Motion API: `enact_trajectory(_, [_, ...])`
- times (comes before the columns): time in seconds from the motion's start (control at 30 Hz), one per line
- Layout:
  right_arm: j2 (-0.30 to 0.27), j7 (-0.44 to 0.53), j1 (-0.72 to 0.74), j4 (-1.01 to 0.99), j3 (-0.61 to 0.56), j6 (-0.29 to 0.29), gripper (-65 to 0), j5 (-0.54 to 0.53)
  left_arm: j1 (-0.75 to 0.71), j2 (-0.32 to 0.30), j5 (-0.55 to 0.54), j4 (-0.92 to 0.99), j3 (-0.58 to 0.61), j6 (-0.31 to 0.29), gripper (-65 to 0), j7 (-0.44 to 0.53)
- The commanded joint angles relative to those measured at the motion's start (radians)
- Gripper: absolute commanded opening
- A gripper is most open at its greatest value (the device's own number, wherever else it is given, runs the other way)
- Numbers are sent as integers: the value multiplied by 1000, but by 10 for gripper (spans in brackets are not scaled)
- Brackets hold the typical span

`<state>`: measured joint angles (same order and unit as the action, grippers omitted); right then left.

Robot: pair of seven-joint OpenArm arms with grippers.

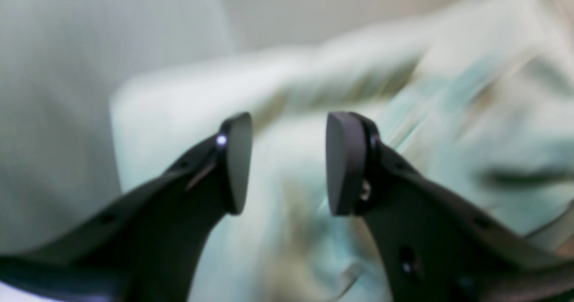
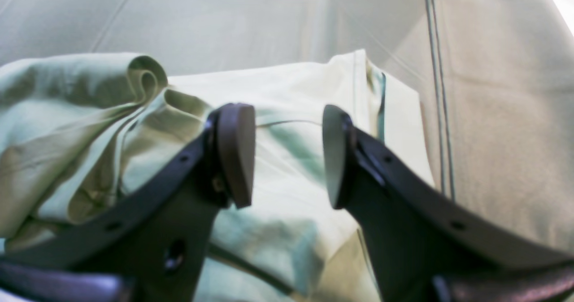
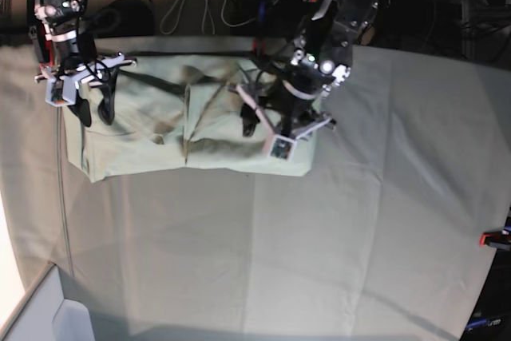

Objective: Layout the t-shirt on the table in an organized manner, then fold the t-shirt properly

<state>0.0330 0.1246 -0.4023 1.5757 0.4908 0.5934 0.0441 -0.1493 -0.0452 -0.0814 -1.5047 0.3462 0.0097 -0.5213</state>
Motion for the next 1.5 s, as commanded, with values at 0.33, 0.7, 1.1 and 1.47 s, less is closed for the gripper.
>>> enact_trajectory(0.33, [-8,28,1,19,10,6,-396,-17,93,18,-5,74,314,-7,-386,-67])
enact_trajectory(0.7, [-6,28,64,21,133,6,-394,-19,112,-25,-5,-64,492,-7,-385,-69])
enact_trajectory(1.1, [-86,-322,210,-68,138,7,-235,-20,-2,-196,-5,-211,158,-7,-384,-69])
enact_trajectory(1.47, [-110,-405,294,-249,133,7,-231,-22,-75,-192,-5,-219,-195,-9,-384,-67])
